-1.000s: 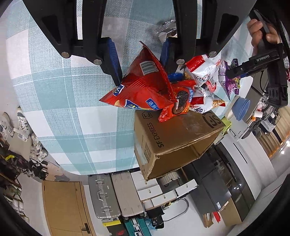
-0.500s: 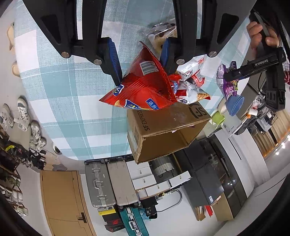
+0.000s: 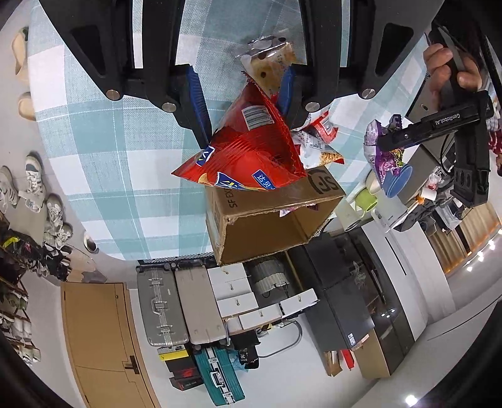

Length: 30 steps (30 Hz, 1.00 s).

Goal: Organize snacks
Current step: 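Lift both held bags and carry them over the cardboard box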

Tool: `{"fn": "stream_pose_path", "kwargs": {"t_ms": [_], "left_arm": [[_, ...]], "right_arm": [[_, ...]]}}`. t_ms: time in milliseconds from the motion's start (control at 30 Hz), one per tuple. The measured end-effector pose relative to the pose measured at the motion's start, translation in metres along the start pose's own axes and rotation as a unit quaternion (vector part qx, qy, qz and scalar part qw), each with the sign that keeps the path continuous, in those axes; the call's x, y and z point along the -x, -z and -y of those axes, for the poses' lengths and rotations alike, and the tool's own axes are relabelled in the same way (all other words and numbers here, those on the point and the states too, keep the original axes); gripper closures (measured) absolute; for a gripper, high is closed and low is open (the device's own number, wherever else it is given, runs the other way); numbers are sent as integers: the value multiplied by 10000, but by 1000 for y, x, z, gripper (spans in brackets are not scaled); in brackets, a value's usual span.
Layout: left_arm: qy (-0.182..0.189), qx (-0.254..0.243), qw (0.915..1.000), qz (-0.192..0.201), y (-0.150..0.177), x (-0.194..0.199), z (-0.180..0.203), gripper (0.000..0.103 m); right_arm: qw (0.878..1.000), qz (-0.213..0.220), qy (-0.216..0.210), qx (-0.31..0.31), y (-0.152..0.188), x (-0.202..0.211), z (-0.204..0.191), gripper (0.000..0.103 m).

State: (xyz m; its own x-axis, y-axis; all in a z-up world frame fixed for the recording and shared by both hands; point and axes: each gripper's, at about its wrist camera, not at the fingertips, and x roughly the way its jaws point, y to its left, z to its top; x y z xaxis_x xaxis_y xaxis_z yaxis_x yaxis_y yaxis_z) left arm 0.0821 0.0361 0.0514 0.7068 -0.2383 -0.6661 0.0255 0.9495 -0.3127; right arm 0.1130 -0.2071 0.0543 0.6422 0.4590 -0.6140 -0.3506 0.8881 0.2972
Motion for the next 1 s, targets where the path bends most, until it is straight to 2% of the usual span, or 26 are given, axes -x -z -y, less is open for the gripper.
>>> {"fn": "stream_pose_path", "kwargs": {"t_ms": [367, 1000], "left_arm": [[42, -53, 9999, 82, -14, -1, 10, 57], [-59, -355, 9991, 232, -52, -14, 31, 57]], "right_arm": [[9998, 152, -93, 99, -9, 7, -13, 64], [9989, 251, -221, 318, -34, -7, -28, 64]]}}
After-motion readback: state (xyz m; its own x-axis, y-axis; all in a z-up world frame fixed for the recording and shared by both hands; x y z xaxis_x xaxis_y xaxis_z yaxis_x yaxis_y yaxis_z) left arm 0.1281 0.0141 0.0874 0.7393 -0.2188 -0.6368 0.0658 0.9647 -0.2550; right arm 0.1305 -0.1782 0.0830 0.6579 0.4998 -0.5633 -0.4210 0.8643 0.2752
